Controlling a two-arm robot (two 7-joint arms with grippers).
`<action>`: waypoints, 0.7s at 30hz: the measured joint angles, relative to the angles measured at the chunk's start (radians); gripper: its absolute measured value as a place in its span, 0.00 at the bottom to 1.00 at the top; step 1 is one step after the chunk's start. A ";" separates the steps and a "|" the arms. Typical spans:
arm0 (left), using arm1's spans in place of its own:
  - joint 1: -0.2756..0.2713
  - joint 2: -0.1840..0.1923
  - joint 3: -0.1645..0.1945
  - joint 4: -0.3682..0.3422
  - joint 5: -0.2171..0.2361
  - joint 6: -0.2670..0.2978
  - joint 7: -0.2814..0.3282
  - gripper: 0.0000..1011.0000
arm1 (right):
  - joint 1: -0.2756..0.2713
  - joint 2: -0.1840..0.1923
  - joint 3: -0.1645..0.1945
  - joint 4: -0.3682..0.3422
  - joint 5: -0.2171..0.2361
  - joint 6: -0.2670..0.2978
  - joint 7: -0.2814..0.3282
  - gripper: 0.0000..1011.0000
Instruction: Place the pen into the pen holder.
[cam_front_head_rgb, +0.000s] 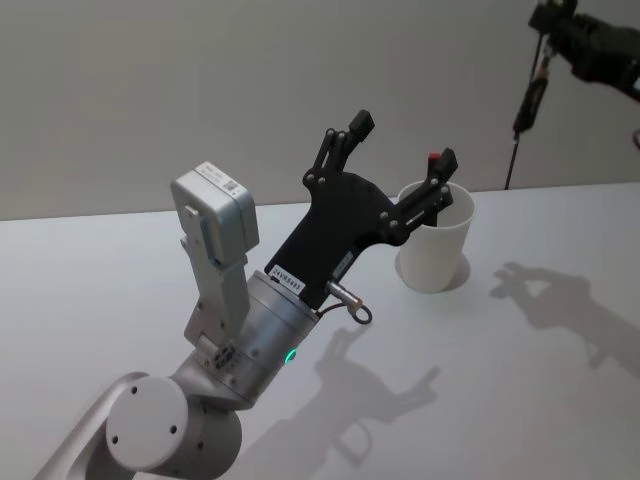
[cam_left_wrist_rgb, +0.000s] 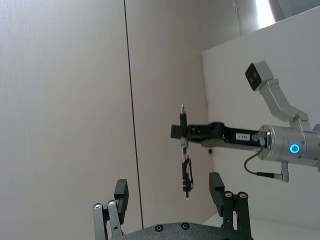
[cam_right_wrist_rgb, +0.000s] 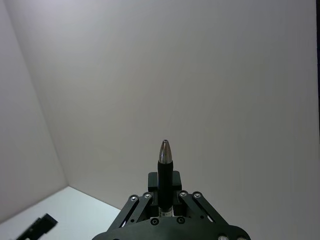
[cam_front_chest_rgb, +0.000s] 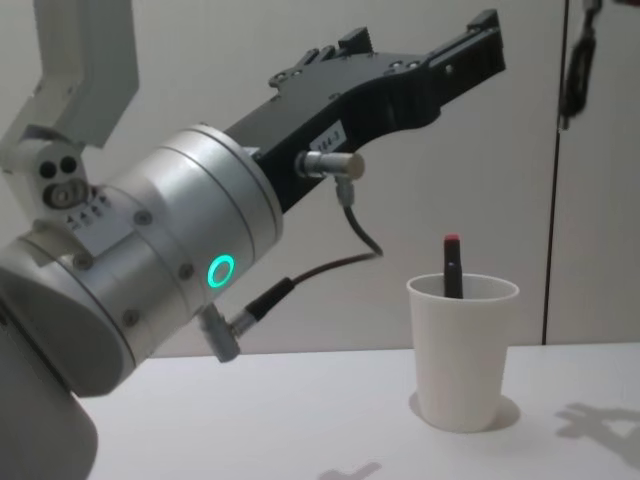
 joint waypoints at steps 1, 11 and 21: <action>0.000 0.000 0.000 0.000 0.000 0.000 0.000 0.99 | -0.002 0.002 -0.003 0.001 -0.024 0.002 -0.005 0.13; 0.000 0.000 0.000 0.000 0.000 0.000 0.000 0.99 | -0.003 -0.012 -0.047 0.048 -0.165 0.005 -0.018 0.13; 0.000 0.000 0.000 0.000 0.000 0.000 0.000 0.99 | 0.037 -0.054 -0.090 0.130 -0.288 -0.040 -0.001 0.13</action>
